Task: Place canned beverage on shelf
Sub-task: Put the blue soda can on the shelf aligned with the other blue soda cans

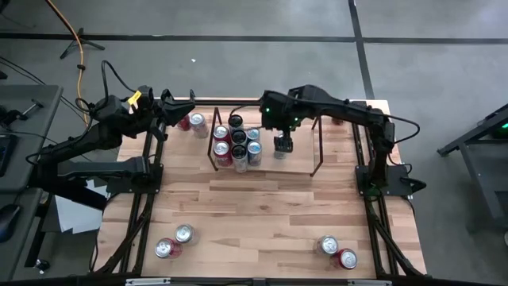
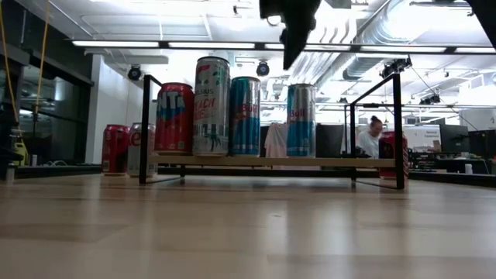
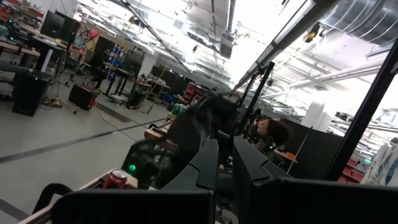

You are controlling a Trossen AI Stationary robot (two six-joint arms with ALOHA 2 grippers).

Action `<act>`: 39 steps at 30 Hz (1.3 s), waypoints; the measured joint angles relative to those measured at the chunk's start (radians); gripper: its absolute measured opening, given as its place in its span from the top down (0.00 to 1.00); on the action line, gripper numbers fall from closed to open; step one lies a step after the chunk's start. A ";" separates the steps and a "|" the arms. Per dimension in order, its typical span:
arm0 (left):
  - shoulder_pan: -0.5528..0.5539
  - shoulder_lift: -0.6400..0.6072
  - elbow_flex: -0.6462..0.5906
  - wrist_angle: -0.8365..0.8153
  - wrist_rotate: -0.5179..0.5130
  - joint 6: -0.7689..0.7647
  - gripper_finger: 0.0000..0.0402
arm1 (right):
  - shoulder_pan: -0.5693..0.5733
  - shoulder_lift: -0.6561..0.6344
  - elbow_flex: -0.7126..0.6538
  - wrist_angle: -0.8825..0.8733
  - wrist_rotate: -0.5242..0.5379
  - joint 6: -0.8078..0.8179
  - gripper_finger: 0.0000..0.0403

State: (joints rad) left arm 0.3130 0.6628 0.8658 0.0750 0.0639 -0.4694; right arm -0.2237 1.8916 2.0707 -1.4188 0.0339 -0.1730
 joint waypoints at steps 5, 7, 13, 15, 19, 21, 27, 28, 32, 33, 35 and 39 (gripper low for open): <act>0.000 0.000 0.000 0.000 0.000 0.000 0.99 | 0.013 -0.066 0.006 0.005 -0.024 0.131 0.19; 0.000 0.000 0.000 0.000 0.000 -0.001 0.99 | 0.030 -0.124 -0.053 0.011 0.024 0.173 0.19; 0.000 0.000 0.000 0.001 0.000 -0.001 0.99 | 0.102 -0.347 -0.344 0.171 0.234 0.495 0.19; 0.000 0.000 0.000 0.001 0.000 0.000 0.99 | 0.126 -0.402 -0.434 0.250 0.285 0.716 0.19; 0.000 0.000 0.000 0.002 0.000 -0.001 0.99 | 0.155 -0.443 -0.541 0.358 0.360 1.056 0.19; 0.000 0.000 0.000 0.002 0.000 -0.001 0.99 | 0.169 -0.435 -0.565 0.389 0.414 1.135 0.19; 0.000 0.000 0.000 0.001 0.000 -0.001 0.99 | 0.199 -0.316 -0.558 0.409 0.491 1.237 0.19; 0.000 0.000 0.000 0.001 0.000 0.000 0.99 | 0.202 -0.296 -0.555 0.402 0.500 1.252 0.19; 0.000 0.000 0.000 0.001 0.000 0.000 0.99 | 0.207 -0.228 -0.552 0.370 0.542 1.346 0.19; 0.000 0.000 0.000 0.002 0.000 -0.001 0.99 | 0.207 -0.216 -0.552 0.366 0.545 1.363 0.19; 0.000 0.000 0.000 0.001 0.000 -0.001 0.99 | 0.207 -0.196 -0.552 0.354 0.555 1.380 0.19; 0.000 0.000 0.000 0.001 0.000 -0.001 0.99 | 0.207 -0.168 -0.552 0.354 0.560 1.381 0.19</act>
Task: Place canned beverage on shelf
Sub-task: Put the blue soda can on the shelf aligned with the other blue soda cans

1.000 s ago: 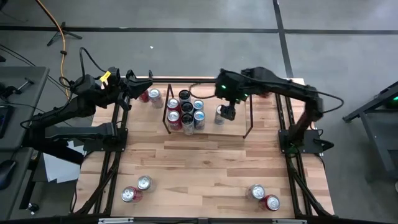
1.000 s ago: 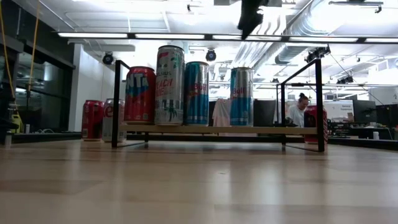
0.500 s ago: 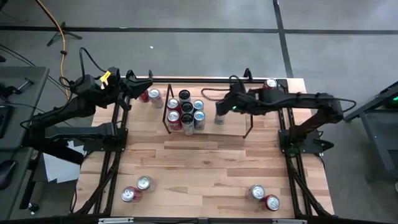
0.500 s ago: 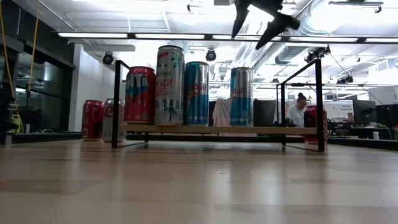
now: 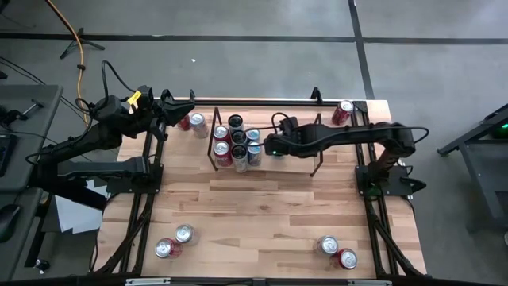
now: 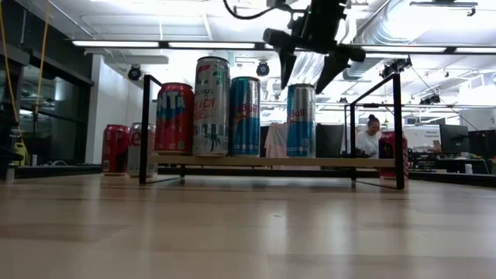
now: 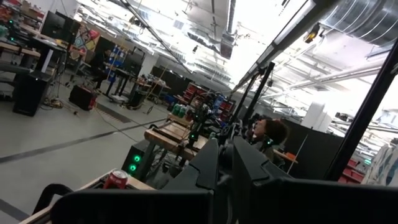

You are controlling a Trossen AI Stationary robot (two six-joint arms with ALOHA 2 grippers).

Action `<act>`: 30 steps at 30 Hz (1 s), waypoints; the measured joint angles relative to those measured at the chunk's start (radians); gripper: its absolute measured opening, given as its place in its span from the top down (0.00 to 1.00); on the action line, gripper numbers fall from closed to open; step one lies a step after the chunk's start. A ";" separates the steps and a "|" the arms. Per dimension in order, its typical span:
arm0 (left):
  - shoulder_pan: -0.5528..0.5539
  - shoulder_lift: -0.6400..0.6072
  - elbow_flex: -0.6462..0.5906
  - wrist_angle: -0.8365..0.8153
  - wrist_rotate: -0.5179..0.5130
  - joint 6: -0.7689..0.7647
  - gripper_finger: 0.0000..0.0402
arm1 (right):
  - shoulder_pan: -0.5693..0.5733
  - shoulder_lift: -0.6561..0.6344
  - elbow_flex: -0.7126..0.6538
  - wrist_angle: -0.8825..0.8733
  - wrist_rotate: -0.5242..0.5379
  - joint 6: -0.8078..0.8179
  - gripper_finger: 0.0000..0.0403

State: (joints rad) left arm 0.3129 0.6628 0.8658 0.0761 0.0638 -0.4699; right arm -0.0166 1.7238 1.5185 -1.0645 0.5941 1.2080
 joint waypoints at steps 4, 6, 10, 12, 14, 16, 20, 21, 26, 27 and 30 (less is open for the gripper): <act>0.000 0.000 0.000 0.000 0.000 0.000 0.99 | 0.000 0.026 0.000 -0.006 0.006 0.008 0.19; 0.000 0.000 0.000 0.000 0.000 0.000 0.99 | 0.000 0.040 -0.002 -0.014 0.006 0.009 0.19; 0.000 0.000 0.000 0.000 0.000 -0.008 0.99 | 0.001 0.048 -0.002 -0.013 -0.015 0.009 0.23; 0.000 0.000 0.000 -0.001 0.000 -0.008 0.99 | 0.003 0.051 -0.002 -0.021 -0.021 0.008 0.28; 0.000 0.000 0.000 0.000 0.000 -0.008 0.99 | 0.003 0.051 -0.002 -0.026 -0.025 0.007 0.35; 0.000 0.000 0.000 -0.001 0.000 -0.008 0.99 | 0.003 0.051 -0.002 -0.028 -0.025 0.000 0.43; 0.000 0.000 0.000 -0.001 0.000 -0.009 0.99 | 0.002 0.046 0.003 -0.036 -0.030 -0.060 0.47; 0.000 0.000 0.000 -0.001 0.000 -0.009 0.99 | -0.006 0.044 0.010 -0.041 -0.035 -0.107 0.47; 0.000 0.000 0.000 0.000 -0.005 -0.009 0.99 | -0.093 0.035 0.117 -0.049 -0.027 -0.362 0.47; 0.000 0.000 0.000 -0.001 -0.006 -0.009 0.99 | -0.112 0.035 0.140 -0.036 -0.022 -0.405 0.47; 0.000 0.000 0.000 -0.003 -0.006 -0.006 0.99 | -0.173 0.035 0.190 0.053 -0.028 -0.533 0.47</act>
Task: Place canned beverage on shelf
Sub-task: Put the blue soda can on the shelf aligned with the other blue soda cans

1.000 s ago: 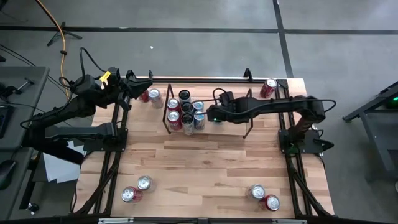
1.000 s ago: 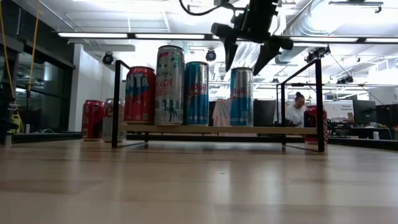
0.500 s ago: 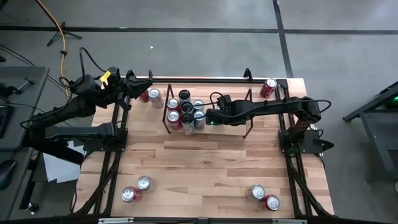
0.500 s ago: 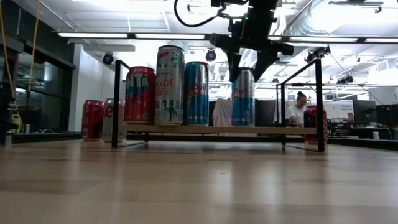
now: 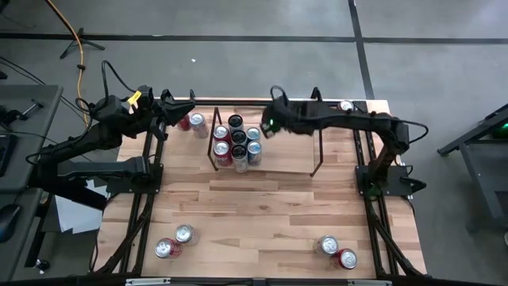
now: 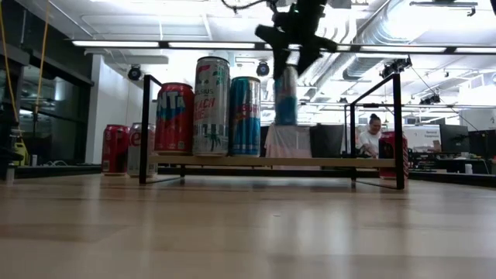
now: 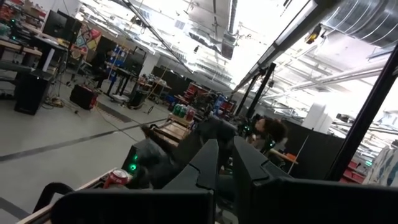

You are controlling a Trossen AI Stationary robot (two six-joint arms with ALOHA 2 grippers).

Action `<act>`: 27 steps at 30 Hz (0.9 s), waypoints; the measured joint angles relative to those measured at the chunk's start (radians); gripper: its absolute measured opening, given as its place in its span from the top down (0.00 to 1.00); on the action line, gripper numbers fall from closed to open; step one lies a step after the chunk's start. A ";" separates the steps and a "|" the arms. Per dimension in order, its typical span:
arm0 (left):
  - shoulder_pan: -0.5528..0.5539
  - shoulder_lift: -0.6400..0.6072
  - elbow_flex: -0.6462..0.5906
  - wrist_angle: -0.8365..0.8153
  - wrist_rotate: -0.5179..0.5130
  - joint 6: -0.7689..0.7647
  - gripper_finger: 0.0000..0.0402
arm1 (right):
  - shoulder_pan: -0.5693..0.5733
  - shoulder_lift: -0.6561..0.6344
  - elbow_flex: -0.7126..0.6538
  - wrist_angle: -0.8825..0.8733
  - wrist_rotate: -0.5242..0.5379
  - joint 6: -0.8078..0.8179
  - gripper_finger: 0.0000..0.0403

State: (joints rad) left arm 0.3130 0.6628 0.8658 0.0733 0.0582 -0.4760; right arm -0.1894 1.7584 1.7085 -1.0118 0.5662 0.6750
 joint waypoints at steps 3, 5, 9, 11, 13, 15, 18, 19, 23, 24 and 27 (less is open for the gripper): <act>0.000 0.000 0.000 -0.001 0.000 0.007 0.99 | -0.055 0.001 0.005 0.104 -0.071 -0.085 0.47; 0.000 0.000 0.000 -0.001 0.000 0.007 0.99 | -0.081 0.012 0.000 0.150 -0.112 -0.127 0.47; 0.000 0.000 0.000 -0.001 0.000 0.007 0.99 | -0.107 0.059 -0.004 0.209 -0.170 -0.190 0.47; 0.000 0.000 0.000 -0.001 0.000 0.008 0.99 | -0.103 0.087 -0.004 0.247 -0.207 -0.207 0.47; 0.000 0.000 0.000 -0.001 -0.001 0.008 0.99 | -0.095 0.113 -0.004 0.264 -0.212 -0.229 0.47; 0.000 0.000 0.000 -0.001 -0.001 0.008 0.99 | -0.093 0.131 -0.005 0.270 -0.223 -0.239 0.47; 0.000 0.000 0.000 -0.001 -0.003 0.009 0.99 | -0.098 0.135 -0.005 0.285 -0.237 -0.235 0.47; 0.000 0.000 0.000 -0.001 -0.004 0.009 0.99 | -0.099 0.136 -0.005 0.289 -0.238 -0.232 0.47; 0.000 0.000 0.000 -0.001 -0.005 0.018 0.99 | -0.098 0.140 -0.005 0.306 -0.283 -0.230 0.47; 0.000 0.000 0.000 -0.001 -0.010 0.022 0.99 | -0.097 0.142 -0.005 0.325 -0.302 -0.226 0.47; 0.000 0.000 0.000 -0.001 -0.019 0.025 0.99 | -0.089 0.149 -0.005 0.337 -0.320 -0.208 0.47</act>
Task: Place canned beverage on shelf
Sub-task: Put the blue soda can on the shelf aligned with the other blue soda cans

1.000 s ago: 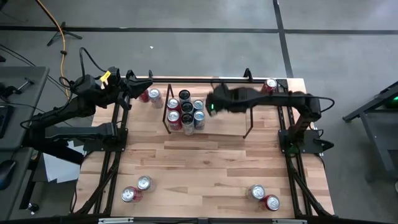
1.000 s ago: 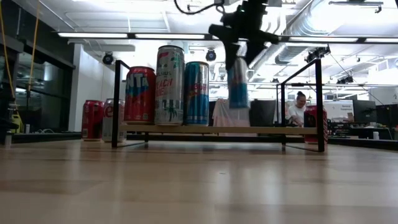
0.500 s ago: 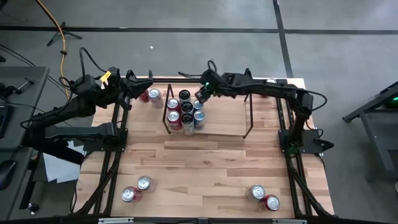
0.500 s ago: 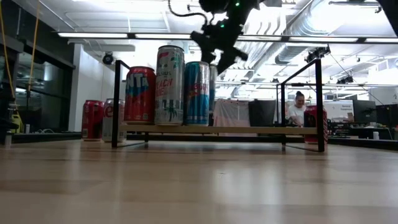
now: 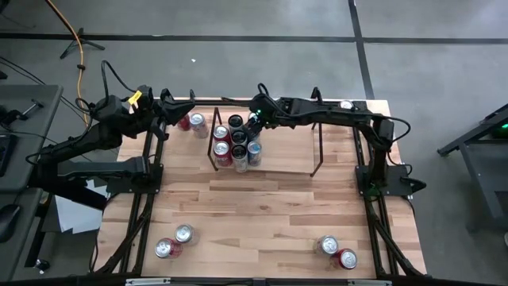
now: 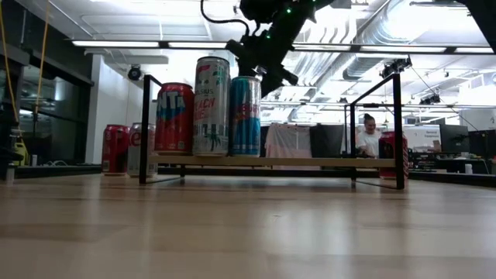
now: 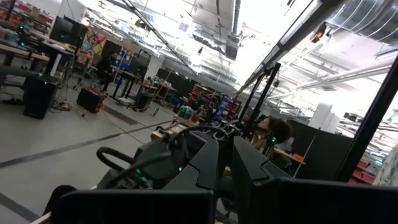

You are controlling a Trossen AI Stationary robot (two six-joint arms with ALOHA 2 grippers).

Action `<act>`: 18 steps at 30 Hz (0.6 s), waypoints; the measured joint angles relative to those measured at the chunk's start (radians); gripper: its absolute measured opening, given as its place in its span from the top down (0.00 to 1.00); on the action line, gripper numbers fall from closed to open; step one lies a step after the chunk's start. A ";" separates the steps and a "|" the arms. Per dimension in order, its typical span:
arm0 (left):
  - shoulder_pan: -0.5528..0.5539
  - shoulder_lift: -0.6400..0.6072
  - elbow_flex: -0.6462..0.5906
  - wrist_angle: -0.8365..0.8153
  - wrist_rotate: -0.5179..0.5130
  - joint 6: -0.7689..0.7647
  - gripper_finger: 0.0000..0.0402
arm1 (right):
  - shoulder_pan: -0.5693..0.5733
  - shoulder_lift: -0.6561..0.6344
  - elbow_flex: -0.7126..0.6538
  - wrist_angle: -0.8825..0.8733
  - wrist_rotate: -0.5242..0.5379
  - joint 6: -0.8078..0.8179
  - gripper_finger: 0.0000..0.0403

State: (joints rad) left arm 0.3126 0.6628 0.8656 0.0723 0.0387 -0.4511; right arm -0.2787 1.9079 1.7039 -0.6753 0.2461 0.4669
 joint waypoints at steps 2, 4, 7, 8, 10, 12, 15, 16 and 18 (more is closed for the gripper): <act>0.000 0.000 0.000 0.000 -0.001 0.001 0.99 | 0.005 0.009 0.000 0.007 0.000 0.004 0.47; 0.000 0.000 0.000 0.000 -0.001 0.000 0.99 | 0.006 0.015 0.000 0.007 0.002 0.005 0.47; 0.000 0.000 0.000 0.000 -0.001 0.001 0.99 | 0.010 0.021 0.001 0.007 0.006 0.007 0.47; 0.000 0.000 0.000 0.000 -0.002 0.001 0.99 | 0.011 0.023 0.002 0.007 0.009 0.007 0.47; 0.000 0.000 0.000 0.000 -0.002 0.001 0.99 | 0.011 0.024 0.002 0.010 0.007 0.008 0.47; 0.000 0.000 0.000 0.000 -0.002 0.001 0.99 | 0.011 0.024 0.002 0.008 0.004 0.008 0.47; 0.000 0.000 0.000 0.000 -0.002 0.001 0.99 | 0.011 0.024 0.002 0.007 -0.012 0.008 0.45; 0.000 0.000 0.000 0.000 -0.002 0.001 0.99 | 0.011 0.024 0.002 0.006 -0.014 0.008 0.42; 0.000 0.000 0.000 0.000 -0.002 0.002 0.99 | 0.011 0.024 0.002 0.005 -0.019 0.011 0.35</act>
State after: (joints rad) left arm 0.3130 0.6628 0.8654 0.0719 0.0364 -0.4492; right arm -0.2680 1.9324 1.7058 -0.6708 0.2270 0.4780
